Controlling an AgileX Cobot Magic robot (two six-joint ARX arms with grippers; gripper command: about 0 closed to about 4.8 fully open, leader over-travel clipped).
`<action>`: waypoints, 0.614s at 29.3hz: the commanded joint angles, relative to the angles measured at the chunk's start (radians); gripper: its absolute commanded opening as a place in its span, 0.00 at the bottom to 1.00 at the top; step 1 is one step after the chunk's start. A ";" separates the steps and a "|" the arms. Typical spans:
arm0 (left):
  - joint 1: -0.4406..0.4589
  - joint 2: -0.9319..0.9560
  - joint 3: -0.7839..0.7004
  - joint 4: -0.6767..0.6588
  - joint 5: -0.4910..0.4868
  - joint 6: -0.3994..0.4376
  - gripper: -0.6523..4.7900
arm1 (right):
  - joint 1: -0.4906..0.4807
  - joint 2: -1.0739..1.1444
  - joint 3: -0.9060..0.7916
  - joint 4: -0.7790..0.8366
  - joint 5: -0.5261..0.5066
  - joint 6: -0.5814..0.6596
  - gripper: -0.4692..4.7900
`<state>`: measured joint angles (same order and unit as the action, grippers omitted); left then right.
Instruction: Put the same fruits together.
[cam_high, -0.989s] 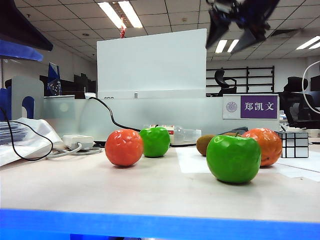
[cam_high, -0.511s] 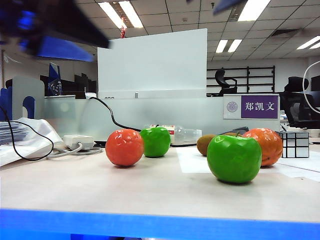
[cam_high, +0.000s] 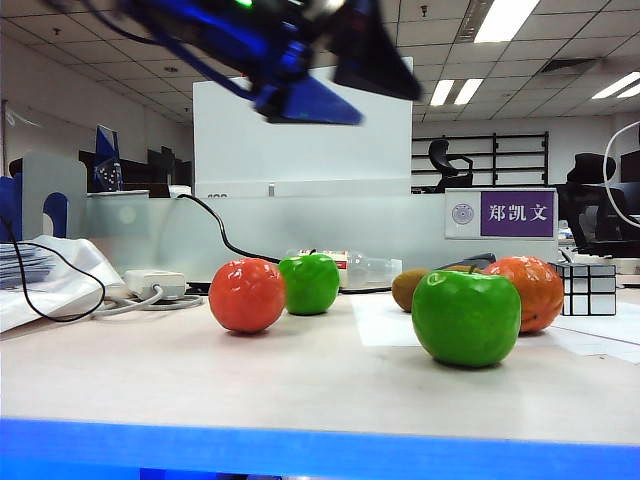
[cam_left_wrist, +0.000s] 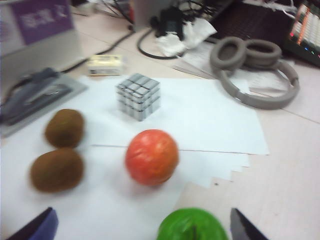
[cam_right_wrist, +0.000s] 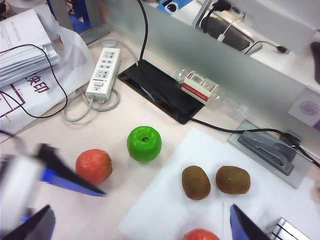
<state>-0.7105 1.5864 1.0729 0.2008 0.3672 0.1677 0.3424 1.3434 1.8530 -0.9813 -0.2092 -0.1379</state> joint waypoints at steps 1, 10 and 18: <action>-0.023 0.094 0.112 -0.070 0.024 0.045 1.00 | 0.001 -0.058 0.004 -0.040 0.022 0.002 1.00; -0.085 0.311 0.314 -0.138 0.038 0.139 1.00 | 0.001 -0.200 0.003 -0.153 0.083 0.008 1.00; -0.113 0.464 0.450 -0.156 0.016 0.185 1.00 | 0.001 -0.310 0.003 -0.188 0.134 0.037 1.00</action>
<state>-0.8158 2.0338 1.4967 0.0402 0.3985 0.3340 0.3420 1.0428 1.8534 -1.1584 -0.0788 -0.1146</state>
